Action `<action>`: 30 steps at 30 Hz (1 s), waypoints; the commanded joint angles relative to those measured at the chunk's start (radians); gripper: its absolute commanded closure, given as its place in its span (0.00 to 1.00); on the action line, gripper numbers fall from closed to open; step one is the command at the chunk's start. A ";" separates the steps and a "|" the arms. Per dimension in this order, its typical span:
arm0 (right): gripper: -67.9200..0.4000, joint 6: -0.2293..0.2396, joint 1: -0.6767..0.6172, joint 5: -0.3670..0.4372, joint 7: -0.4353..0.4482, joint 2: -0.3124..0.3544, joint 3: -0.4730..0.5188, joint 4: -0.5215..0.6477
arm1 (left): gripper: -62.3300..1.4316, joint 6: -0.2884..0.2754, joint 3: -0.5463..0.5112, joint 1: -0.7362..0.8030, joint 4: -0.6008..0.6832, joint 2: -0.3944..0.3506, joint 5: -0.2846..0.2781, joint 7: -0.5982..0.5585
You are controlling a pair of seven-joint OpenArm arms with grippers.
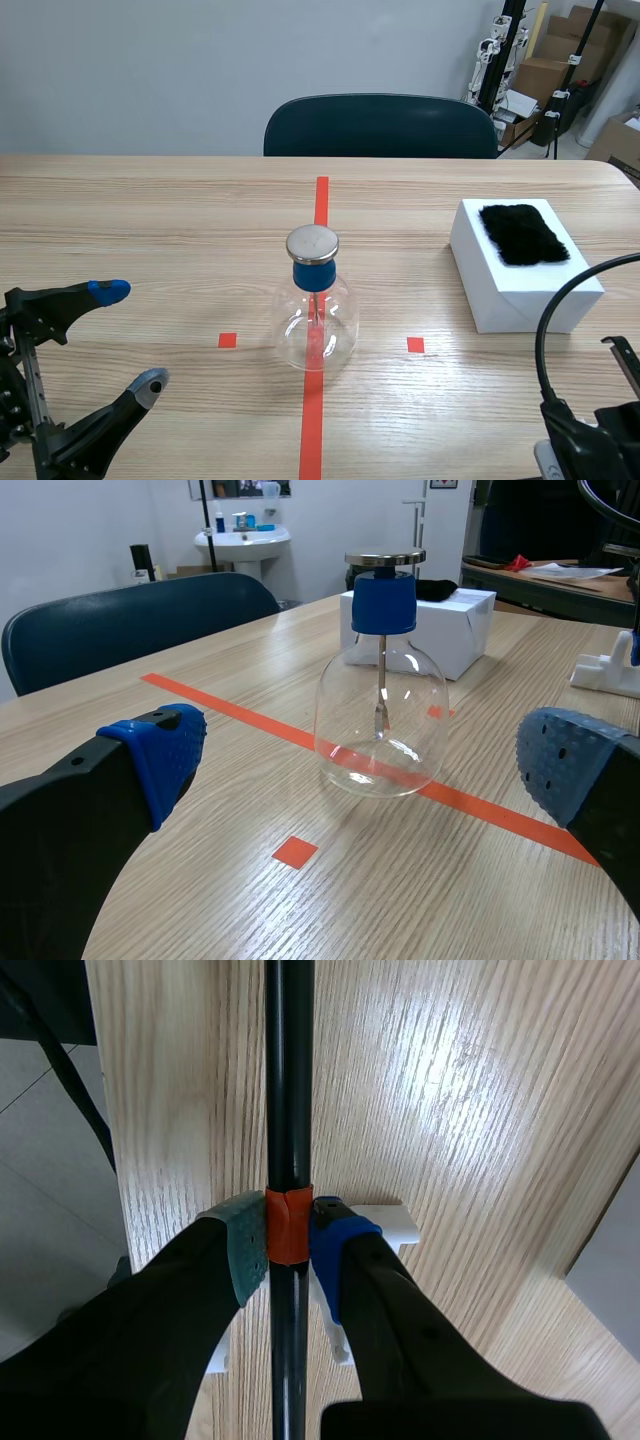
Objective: Do the electroscope experiment. put the rod down on the box
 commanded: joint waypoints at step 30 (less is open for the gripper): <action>0.99 0.008 0.128 -0.032 -0.036 -0.144 -0.103 -0.123 | 0.00 -0.001 -0.003 -0.003 0.011 -0.006 -0.009 -0.015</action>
